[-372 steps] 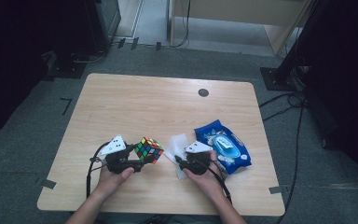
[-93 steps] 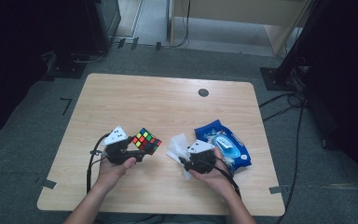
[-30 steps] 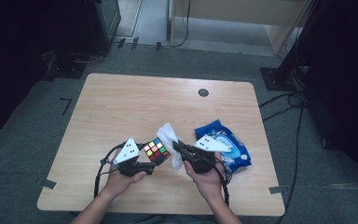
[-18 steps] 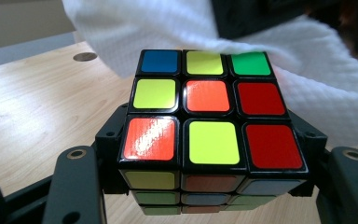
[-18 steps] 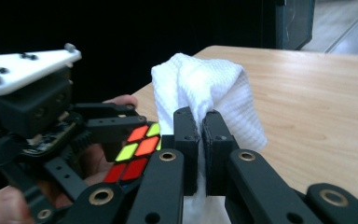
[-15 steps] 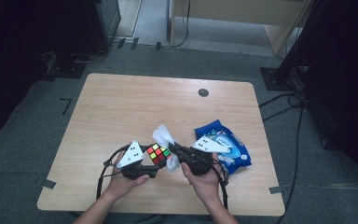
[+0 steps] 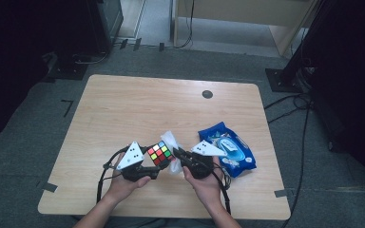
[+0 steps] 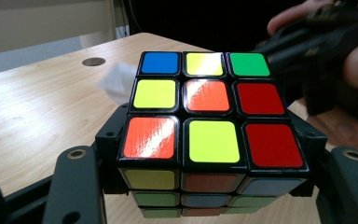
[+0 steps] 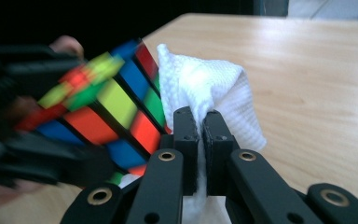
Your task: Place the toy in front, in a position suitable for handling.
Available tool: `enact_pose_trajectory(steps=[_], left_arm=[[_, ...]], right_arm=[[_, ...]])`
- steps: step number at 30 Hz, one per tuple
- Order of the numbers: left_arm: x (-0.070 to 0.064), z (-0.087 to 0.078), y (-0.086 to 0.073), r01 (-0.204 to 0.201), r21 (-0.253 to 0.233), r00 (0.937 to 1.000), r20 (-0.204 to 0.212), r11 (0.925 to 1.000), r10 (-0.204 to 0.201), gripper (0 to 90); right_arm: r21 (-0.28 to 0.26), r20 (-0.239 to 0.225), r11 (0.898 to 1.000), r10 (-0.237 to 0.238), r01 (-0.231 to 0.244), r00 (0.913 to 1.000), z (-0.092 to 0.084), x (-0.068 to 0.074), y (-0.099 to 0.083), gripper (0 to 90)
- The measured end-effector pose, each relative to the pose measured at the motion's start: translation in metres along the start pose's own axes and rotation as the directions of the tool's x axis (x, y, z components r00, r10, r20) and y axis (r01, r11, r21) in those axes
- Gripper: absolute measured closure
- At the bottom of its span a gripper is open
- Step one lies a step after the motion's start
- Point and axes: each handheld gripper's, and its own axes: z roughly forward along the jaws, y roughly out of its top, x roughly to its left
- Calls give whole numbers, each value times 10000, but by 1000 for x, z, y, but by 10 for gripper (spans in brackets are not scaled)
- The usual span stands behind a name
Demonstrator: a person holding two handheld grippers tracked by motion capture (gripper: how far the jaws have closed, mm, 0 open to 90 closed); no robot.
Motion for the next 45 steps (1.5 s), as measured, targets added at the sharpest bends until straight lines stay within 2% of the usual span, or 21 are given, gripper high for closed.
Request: enact_pose_trajectory(steps=[2,5,7,10,12,15,19,21,23,25,28,31,33,36,37,39,40,41,42,44,45], left_arm=[[1,-1,1,53,-81,10000,-16,10000,-53,342],[3,-3,2,86,-134,9999,-74,9999,-88,342],[5,-5,2,101,-147,9999,-126,9998,-103,342],[8,-5,1,168,-151,9996,-205,9997,-172,342],[9,-5,0,158,-133,9995,-256,9998,-162,342],[10,-5,-1,213,-172,9992,-339,9996,-219,342],[11,-5,-2,199,-211,9987,-456,9996,-209,342],[12,-4,-3,199,-168,9986,-494,9997,-207,342],[11,-3,-4,195,-124,9983,-545,9997,-201,342],[9,-1,-6,56,-68,9976,-692,10000,-61,342],[4,1,-8,-223,-173,9945,-1024,9996,204,342],[-2,2,-11,-516,-590,9889,-1420,9969,428,342],[-6,4,-13,-638,-743,9852,-1639,9952,509,342],[-10,7,-14,-671,-807,9847,-1658,9945,530,342],[-11,7,-14,-701,-832,9843,-1677,9941,554,342],[-12,7,-14,-652,-858,9855,-1620,9942,506,342],[-13,8,-14,-656,-890,9853,-1630,9939,504,342],[-14,8,-14,-669,-879,9854,-1620,9939,520,342],[-14,9,-14,-679,-880,9857,-1601,9938,532,342],[-16,9,-14,-714,-889,9847,-1647,9935,561,341],[-16,10,-14,-680,-867,9854,-1617,9939,533,341]], right_arm=[[348,78,9993,107,-110,9999,6,-6,-5,873],[849,491,9959,266,-307,9984,13,-18,-14,874],[1054,891,9939,217,-311,9958,14,-27,-17,874],[1081,1190,9930,338,-468,9923,11,-35,-17,863],[1057,1240,9930,389,-522,9915,9,-38,-15,800],[748,1318,9950,558,-660,9897,4,-38,-10,678],[421,964,9917,1166,-1211,9885,-4,-33,2,518],[411,637,9817,1833,-1861,9810,-8,-28,9,411],[400,344,9702,2375,-2388,9708,-11,-22,15,347],[494,105,9609,2723,-2725,9621,-12,-15,19,274],[628,-361,9328,3575,-3549,9332,-12,-11,23,208],[836,-809,8871,4600,-4539,8842,-10,-12,24,177],[950,-1091,8583,5124,-5042,8518,-8,-14,23,172],[1084,-1328,8360,5484,-5379,8256,-4,-14,21,164],[1157,-1344,8310,5558,-5441,8204,-3,-14,20,158],[1307,-1476,8167,5766,-5620,8036,0,-13,18,158],[1481,-1622,8050,5929,-5746,7888,3,-13,16,158],[1592,-1746,7980,6023,-5813,7789,5,-13,15,158],[1670,-1809,7931,6087,-5858,7725,7,-12,14,162],[1868,-1981,7915,6105,-5819,7668,11,-10,12,195],[1931,-2023,7890,6137,-5833,7632,13,-9,11,257]])
